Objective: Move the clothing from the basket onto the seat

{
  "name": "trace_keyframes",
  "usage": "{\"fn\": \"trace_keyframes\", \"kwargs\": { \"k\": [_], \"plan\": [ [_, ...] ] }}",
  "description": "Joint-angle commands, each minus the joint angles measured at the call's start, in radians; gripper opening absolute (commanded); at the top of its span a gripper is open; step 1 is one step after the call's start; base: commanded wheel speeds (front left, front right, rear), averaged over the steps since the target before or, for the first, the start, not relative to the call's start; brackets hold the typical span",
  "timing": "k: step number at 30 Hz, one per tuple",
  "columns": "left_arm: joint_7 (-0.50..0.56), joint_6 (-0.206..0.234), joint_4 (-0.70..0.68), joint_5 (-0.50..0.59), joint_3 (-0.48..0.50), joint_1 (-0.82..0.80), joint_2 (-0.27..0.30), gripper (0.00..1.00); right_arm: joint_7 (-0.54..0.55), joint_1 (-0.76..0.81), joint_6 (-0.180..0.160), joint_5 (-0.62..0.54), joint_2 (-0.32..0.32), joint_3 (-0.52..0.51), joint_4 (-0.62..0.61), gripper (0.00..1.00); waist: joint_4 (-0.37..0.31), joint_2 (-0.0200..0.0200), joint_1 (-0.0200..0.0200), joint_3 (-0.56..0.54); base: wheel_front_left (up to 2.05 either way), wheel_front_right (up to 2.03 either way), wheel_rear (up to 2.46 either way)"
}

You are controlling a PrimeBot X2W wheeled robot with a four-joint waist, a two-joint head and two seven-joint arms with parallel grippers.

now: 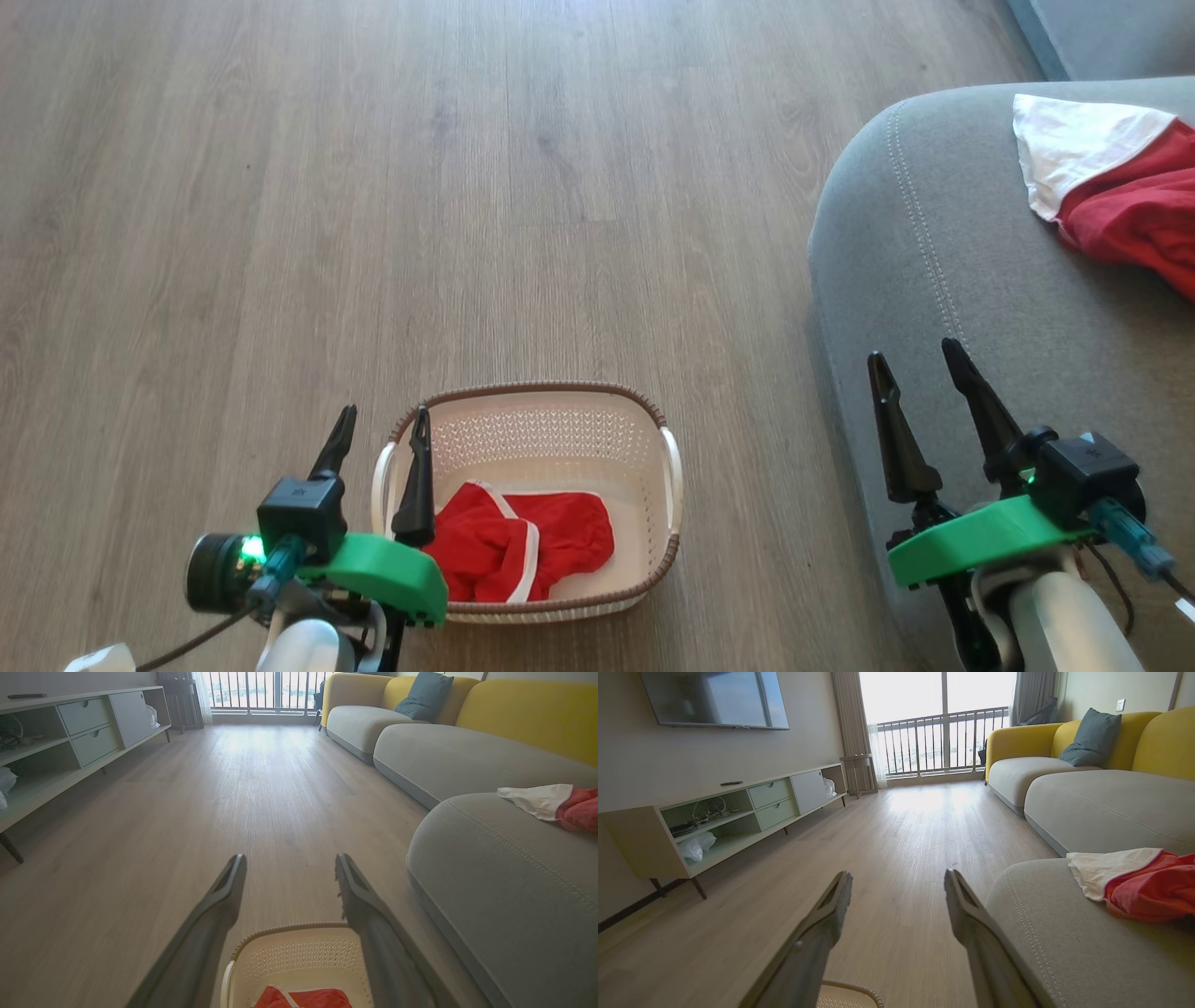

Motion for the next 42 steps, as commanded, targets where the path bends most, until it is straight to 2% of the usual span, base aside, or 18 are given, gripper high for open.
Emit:
{"fn": "trace_keyframes", "kwargs": {
  "k": [1, 14, 22, 28, 32, 33, 34, 38, 42],
  "plan": [
    [-0.005, -0.002, -0.025, 0.006, 0.033, -0.024, 0.002, 1.0, -0.009, -0.025, 0.0, 0.006, 0.005, 0.019, -0.027, 1.0, 0.0, 0.0, 0.0, 0.001, 0.0, 0.0, 0.0],
    [-0.005, -0.007, -0.023, 0.009, 0.029, -0.037, 0.002, 1.0, -0.009, -0.044, 0.0, 0.01, 0.012, 0.021, -0.045, 1.0, -0.012, 0.0, 0.0, 0.038, 0.0, 0.0, 0.0],
    [-0.005, -0.022, 0.007, 0.007, 0.013, -0.078, 0.002, 1.0, -0.009, -0.066, 0.0, 0.006, 0.01, 0.014, -0.057, 1.0, -0.025, 0.0, 0.0, 0.129, 0.0, 0.0, 0.0],
    [-0.005, -0.078, 0.107, 0.072, -0.003, -0.167, 0.004, 1.0, -0.009, -0.099, 0.0, -0.004, 0.017, 0.009, -0.074, 1.0, -0.055, 0.0, 0.0, 0.299, 0.0, 0.0, 0.0],
    [-0.005, -0.107, 0.2, 0.12, -0.009, -0.25, 0.03, 1.0, -0.009, -0.132, 0.0, -0.007, 0.025, -0.001, -0.087, 1.0, -0.088, 0.0, 0.0, 0.433, 0.0, 0.0, 0.0],
    [-0.005, -0.107, 0.2, 0.12, -0.009, -0.25, 0.03, 1.0, -0.009, -0.132, 0.0, -0.007, 0.025, -0.001, -0.087, 1.0, -0.088, 0.0, 0.0, 0.433, 0.0, 0.0, 0.0],
    [-0.005, -0.125, 0.289, 0.153, -0.032, -0.299, 0.054, 1.0, -0.009, -0.146, 0.0, -0.007, 0.03, -0.009, -0.092, 1.0, -0.1, 0.0, 0.0, 0.481, 0.0, 0.0, 0.0],
    [-0.005, -0.153, 0.462, 0.217, -0.085, -0.417, 0.106, 1.0, -0.009, -0.169, 0.0, -0.007, 0.039, -0.007, -0.097, 1.0, -0.135, 0.0, 0.0, 0.589, 0.0, 0.0, 0.0],
    [-0.005, -0.16, 0.608, 0.291, -0.151, -0.536, 0.155, 1.0, -0.009, -0.189, 0.0, -0.001, 0.044, 0.001, -0.098, 1.0, -0.174, 0.0, 0.0, 0.677, 0.0, 0.0, 0.0]
  ]
}}
